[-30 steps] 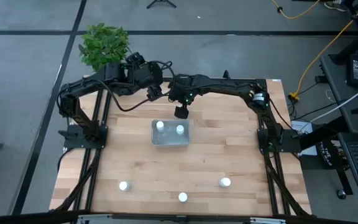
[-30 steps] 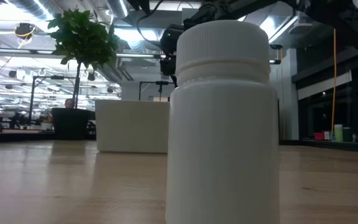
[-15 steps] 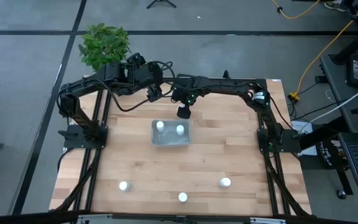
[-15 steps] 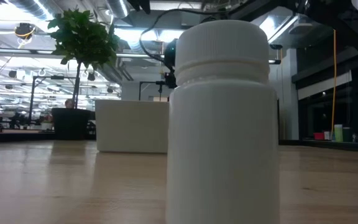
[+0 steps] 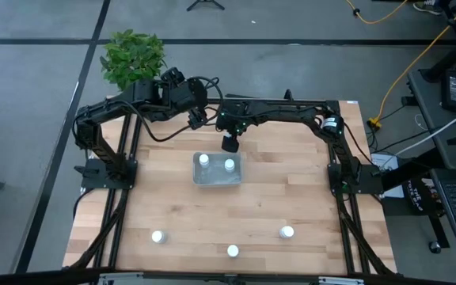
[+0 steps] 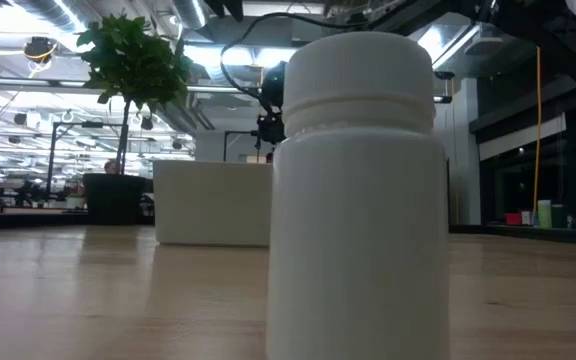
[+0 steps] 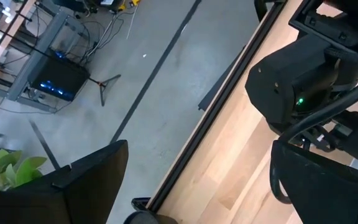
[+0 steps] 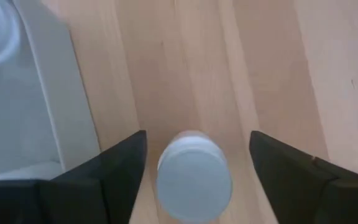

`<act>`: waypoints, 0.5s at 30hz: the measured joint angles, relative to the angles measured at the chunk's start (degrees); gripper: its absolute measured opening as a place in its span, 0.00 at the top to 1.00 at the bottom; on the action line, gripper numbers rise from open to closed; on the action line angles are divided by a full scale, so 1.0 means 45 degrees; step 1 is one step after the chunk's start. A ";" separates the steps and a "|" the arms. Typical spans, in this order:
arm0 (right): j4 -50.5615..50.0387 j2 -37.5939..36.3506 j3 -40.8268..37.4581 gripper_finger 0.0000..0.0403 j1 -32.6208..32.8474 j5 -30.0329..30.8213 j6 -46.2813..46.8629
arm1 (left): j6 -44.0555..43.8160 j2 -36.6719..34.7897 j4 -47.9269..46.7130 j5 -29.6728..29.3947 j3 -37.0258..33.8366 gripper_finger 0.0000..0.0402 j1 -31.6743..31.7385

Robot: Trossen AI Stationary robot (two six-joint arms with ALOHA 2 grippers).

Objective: Pick and place pill bottles into a basket
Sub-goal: Put the white pill bottle into the gray basket

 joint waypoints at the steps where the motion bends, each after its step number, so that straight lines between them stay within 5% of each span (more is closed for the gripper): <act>1: -0.0111 0.0000 0.0000 0.36 0.0000 0.0000 -0.0004 | -0.0080 0.0000 0.0000 0.0000 0.0000 0.03 -0.0035; 8: -0.0570 0.0000 0.0000 0.57 0.0000 -0.0243 -0.0083 | -0.0132 0.0000 0.0000 -0.0034 0.0000 0.03 -0.0257; 15: -0.0658 -0.0010 0.0041 0.62 0.0037 -0.0283 0.0000 | -0.0258 0.0000 0.0000 -0.0090 0.0000 0.03 -0.0253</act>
